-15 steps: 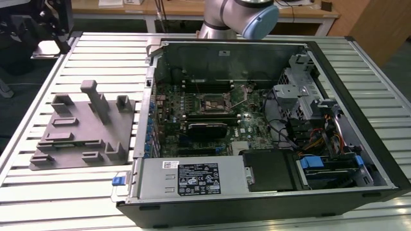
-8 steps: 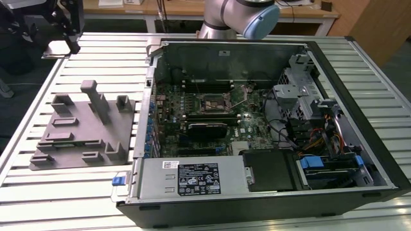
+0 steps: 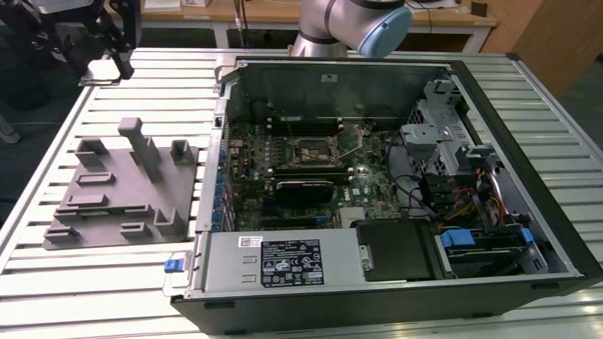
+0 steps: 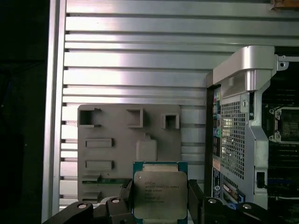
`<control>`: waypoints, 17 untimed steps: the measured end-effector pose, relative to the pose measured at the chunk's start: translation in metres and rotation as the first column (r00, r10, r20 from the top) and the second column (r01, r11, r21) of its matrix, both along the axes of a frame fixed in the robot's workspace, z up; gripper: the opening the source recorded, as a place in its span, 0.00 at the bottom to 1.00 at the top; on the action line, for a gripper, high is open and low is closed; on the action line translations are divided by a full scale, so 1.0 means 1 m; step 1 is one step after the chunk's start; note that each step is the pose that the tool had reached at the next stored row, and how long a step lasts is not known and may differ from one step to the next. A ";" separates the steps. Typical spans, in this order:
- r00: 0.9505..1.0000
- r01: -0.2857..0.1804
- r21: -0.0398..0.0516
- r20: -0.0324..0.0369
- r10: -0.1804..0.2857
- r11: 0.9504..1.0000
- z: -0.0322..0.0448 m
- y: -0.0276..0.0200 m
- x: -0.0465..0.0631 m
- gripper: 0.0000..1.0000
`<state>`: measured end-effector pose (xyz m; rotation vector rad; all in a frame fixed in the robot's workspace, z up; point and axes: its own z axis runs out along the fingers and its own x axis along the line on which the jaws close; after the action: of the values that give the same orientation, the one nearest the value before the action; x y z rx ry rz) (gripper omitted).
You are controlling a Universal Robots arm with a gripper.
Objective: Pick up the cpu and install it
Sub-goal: 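Pick up the cpu and move it towards the insertion slot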
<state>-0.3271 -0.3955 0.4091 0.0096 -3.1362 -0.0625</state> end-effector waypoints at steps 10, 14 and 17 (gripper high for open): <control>1.000 0.000 0.000 0.000 0.000 1.000 0.0000 0.0002 0.024 0.54; 1.000 0.000 0.000 0.000 0.000 1.000 -0.0001 0.0005 0.035 0.54; 1.000 0.000 0.000 0.000 0.000 1.000 -0.0001 0.0006 0.043 0.54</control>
<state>-0.2839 -0.3949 0.4089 0.0096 -3.1361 -0.0624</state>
